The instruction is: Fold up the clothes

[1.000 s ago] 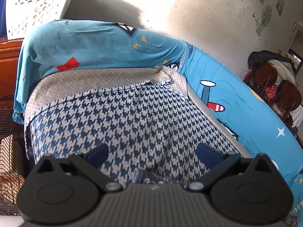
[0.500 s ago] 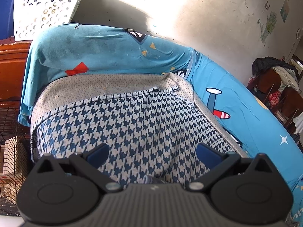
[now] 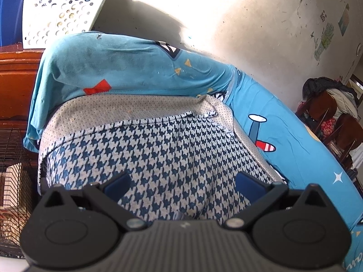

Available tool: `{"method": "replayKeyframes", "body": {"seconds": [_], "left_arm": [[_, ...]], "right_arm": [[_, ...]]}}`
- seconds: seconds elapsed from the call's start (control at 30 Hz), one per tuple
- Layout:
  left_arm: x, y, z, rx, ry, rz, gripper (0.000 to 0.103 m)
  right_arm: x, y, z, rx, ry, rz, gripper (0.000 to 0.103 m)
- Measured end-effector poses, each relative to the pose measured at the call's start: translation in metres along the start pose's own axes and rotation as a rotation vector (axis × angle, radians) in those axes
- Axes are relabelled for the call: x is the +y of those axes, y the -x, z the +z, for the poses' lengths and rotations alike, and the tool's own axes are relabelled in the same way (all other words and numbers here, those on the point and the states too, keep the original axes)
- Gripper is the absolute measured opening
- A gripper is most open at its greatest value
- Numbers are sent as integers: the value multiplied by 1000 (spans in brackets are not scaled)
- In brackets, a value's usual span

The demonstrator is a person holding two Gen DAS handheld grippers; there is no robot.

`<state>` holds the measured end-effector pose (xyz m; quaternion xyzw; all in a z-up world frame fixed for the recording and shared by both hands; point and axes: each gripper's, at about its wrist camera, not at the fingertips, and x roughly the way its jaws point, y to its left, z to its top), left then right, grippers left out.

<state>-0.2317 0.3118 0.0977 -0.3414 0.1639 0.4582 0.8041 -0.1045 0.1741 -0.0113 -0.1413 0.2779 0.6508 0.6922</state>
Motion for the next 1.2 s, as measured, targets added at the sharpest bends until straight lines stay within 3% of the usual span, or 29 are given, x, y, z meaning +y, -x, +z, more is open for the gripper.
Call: {"method": "replayKeyframes", "body": {"seconds": [0.1, 0.13, 0.2, 0.4, 0.8, 1.0, 1.07, 1.2], "left_arm": [[1, 4, 3, -27, -4, 18, 103], [0, 5, 4, -34, -11, 27, 103], [-1, 6, 4, -39, -22, 31, 103], [-11, 3, -1, -16, -54, 3, 103], [-81, 2, -46, 102, -222, -145, 103], [-116, 4, -74, 137, -320, -211, 103], [-126, 4, -83, 153, -350, -230, 103], [-149, 5, -106, 194, -420, -274, 103]], "right_arm": [[2, -1, 14, -44, -53, 35, 7], [4, -1, 17, -51, -58, 37, 12], [6, 2, 19, -46, -57, 13, 26], [-12, 47, -1, -45, -93, -86, 33], [-48, 161, -43, -24, -162, -308, 52], [-65, 205, -62, -10, -243, -386, 58], [-71, 217, -69, -4, -273, -408, 65], [-84, 241, -80, 0, -312, -442, 66]]}}
